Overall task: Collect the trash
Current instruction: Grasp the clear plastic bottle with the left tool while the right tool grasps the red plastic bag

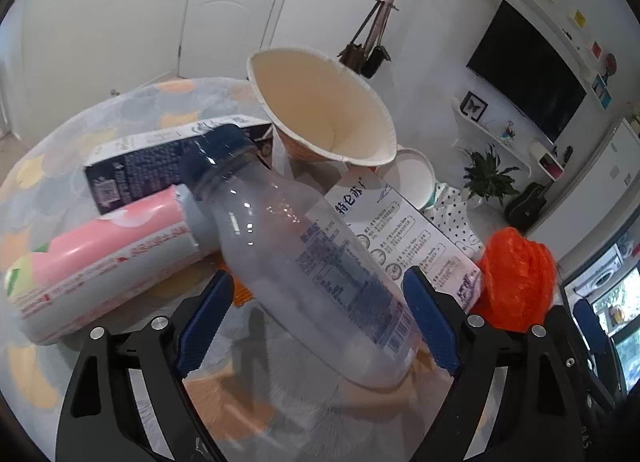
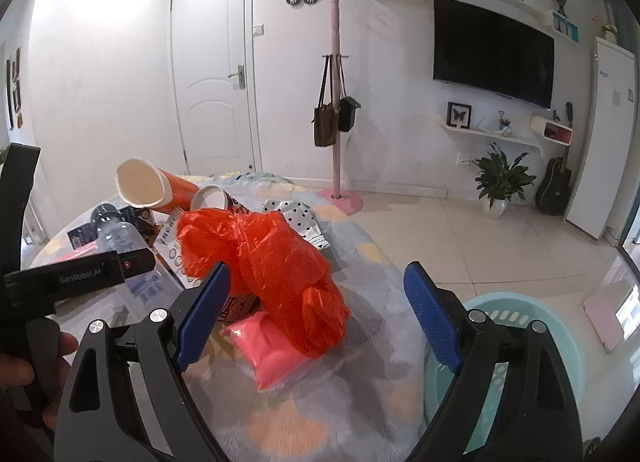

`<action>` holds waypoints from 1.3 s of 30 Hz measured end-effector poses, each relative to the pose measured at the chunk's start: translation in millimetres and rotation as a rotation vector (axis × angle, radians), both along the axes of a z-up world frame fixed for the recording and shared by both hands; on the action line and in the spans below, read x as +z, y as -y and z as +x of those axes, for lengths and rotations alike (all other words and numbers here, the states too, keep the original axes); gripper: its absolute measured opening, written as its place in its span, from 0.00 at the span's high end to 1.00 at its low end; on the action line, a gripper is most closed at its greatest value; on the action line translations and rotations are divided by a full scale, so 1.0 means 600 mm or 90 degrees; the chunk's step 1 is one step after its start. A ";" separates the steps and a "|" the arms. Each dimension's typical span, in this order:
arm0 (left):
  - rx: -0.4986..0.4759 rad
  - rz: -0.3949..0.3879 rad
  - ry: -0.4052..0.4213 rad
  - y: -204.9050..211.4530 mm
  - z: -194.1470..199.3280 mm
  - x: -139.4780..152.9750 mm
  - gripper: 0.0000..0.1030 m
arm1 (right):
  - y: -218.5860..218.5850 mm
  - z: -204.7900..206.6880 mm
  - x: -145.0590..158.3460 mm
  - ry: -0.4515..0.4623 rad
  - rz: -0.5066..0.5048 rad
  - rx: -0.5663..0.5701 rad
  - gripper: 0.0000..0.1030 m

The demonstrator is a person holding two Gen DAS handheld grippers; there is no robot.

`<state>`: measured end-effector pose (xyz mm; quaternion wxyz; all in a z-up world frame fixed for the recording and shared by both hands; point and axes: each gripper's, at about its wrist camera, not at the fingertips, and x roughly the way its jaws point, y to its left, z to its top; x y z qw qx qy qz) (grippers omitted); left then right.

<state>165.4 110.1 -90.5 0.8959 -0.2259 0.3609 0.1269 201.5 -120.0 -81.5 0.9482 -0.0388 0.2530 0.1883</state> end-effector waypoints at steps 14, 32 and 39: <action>0.013 -0.094 0.023 -0.016 -0.017 -0.021 0.32 | -0.040 0.068 -0.046 -0.066 0.006 0.068 0.60; -0.037 -0.056 0.106 0.023 -0.122 0.028 0.56 | 0.018 -0.020 0.029 0.029 0.082 0.055 0.75; -0.055 -0.019 0.117 0.047 -0.144 0.043 0.56 | 0.040 -0.037 0.030 0.027 0.086 0.036 0.75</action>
